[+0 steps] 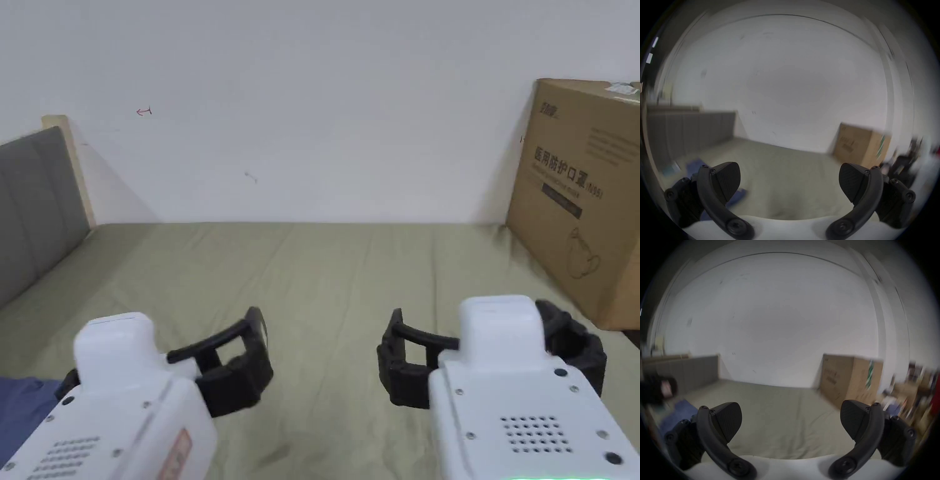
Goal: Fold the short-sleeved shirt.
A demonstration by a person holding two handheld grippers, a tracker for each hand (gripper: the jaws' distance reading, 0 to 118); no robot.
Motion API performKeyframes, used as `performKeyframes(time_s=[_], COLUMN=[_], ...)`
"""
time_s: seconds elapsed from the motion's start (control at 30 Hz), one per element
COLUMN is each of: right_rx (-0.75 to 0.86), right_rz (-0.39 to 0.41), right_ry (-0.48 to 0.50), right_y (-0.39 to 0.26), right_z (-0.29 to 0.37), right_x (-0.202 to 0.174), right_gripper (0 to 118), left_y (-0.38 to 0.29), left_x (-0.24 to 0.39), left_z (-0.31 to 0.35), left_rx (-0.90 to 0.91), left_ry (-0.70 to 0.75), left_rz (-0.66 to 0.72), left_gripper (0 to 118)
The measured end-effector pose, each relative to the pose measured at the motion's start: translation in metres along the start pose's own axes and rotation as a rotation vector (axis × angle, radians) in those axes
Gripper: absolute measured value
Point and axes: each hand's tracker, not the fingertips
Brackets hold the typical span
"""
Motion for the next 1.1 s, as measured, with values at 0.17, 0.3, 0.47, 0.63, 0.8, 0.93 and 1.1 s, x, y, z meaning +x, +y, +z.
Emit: performKeyframes(time_s=[0.17,0.3,0.47,0.63,0.8,0.93,1.1], right_rx=[0.165,0.154,0.026,-0.128,-0.130,-0.023,-0.024], right_rz=[0.770,0.698,0.247,-0.353,-0.245,-0.196,-0.146], right_ry=[-0.050,0.041,0.074,0.041,0.004,0.033,-0.008], right_y=[-0.009,-0.015,0.005,-0.016,-0.040,-0.025,-0.014], right_z=[-0.002,0.003,-0.007,-0.017,-0.009,0.001,0.005], right_x=[-0.051,-0.067,-0.034,0.027,0.028,0.018,0.007], right_gripper=[118,118,118,118,118,118,72], left_y=[-0.024,-0.039,-0.009,-0.012,-0.027,-0.015,-0.007], left_x=[-0.047,-0.046,-0.003,0.037,0.035,0.024,0.028], left_z=[-0.008,-0.010,-0.011,-0.002,-0.007,-0.008,-0.006], left_rx=[-0.022,-0.053,0.004,0.123,0.018,0.022,0.012], left_ry=[-0.014,0.172,0.161,0.105,0.118,0.072,0.116], left_rz=[0.709,0.531,-0.013,-0.645,-0.622,-0.434,-0.480], left_gripper=[118,118,118,118,118,118,86])
